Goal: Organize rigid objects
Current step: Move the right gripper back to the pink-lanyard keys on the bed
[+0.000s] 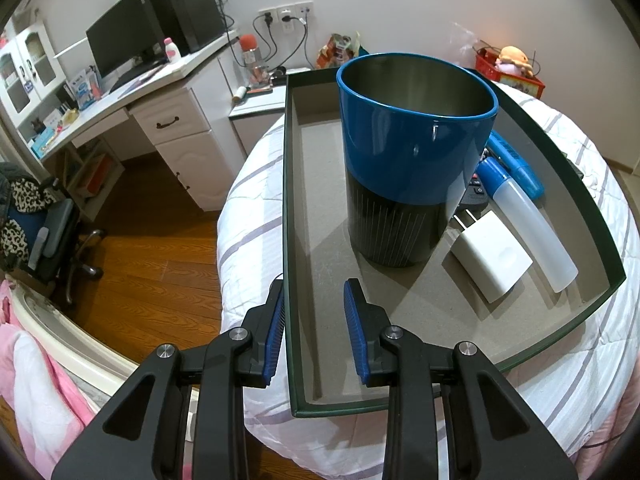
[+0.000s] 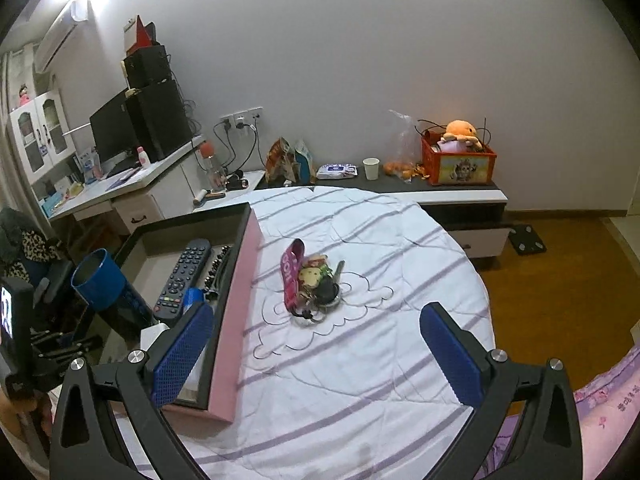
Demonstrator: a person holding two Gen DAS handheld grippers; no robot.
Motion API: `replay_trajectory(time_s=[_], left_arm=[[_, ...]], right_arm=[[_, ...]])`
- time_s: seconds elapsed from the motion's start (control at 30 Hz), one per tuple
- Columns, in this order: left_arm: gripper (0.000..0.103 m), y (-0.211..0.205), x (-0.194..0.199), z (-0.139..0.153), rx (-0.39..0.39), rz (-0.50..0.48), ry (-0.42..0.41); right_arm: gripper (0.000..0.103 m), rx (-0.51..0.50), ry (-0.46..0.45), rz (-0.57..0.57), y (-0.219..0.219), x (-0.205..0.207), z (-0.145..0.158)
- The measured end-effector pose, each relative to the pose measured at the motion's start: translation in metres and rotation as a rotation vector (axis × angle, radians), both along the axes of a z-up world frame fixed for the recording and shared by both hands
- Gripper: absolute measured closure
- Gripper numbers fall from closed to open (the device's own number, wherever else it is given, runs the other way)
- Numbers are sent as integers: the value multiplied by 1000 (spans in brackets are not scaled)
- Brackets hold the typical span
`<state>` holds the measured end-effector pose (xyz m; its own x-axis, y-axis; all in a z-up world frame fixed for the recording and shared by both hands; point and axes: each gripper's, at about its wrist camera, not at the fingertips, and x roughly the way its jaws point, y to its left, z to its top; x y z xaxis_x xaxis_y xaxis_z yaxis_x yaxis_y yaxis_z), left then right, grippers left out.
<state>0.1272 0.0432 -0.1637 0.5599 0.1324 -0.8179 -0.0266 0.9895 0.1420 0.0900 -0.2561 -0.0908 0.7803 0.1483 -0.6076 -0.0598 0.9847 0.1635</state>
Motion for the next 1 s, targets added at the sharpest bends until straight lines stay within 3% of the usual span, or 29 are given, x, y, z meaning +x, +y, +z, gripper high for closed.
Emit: replay_trajectory(time_s=[1.0], left_arm=[[75,0,0,2,-4,-3,-2]], right_arm=[[0,-31,117,25,3,14,-34]])
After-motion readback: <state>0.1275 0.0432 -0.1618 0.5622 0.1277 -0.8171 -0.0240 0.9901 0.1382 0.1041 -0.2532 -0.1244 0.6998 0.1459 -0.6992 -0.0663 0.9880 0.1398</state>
